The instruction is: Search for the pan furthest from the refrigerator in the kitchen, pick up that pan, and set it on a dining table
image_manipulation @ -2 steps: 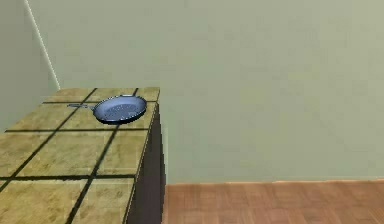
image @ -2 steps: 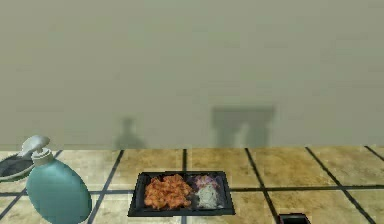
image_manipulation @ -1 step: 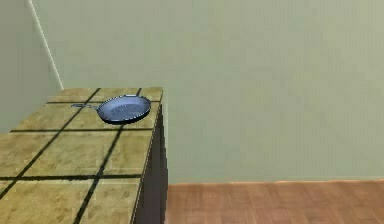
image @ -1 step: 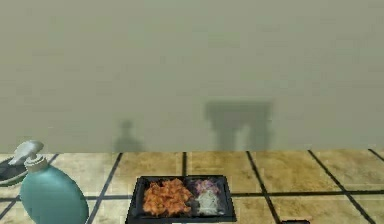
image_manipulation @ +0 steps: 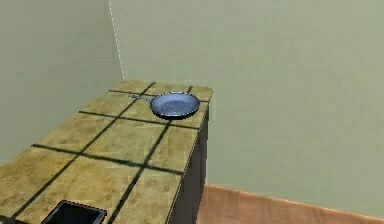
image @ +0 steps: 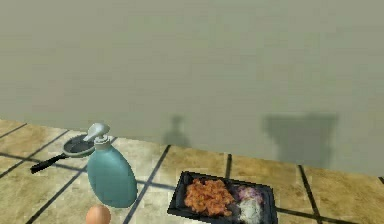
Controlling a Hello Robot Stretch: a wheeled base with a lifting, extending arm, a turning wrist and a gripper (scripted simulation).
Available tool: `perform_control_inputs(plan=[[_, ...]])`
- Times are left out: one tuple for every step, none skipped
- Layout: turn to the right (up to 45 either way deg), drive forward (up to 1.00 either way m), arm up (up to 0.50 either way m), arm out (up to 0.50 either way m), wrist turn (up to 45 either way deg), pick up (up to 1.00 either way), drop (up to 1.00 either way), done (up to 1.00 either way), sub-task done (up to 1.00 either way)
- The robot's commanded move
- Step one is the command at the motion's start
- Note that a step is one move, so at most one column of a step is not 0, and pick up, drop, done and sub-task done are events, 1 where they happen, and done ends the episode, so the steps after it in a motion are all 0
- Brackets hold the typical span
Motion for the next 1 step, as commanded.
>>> perform_control_inputs(plan=[[0.0,0.0,0.5,0.0,0.0,0.0,0.0,0.0,0.0]])
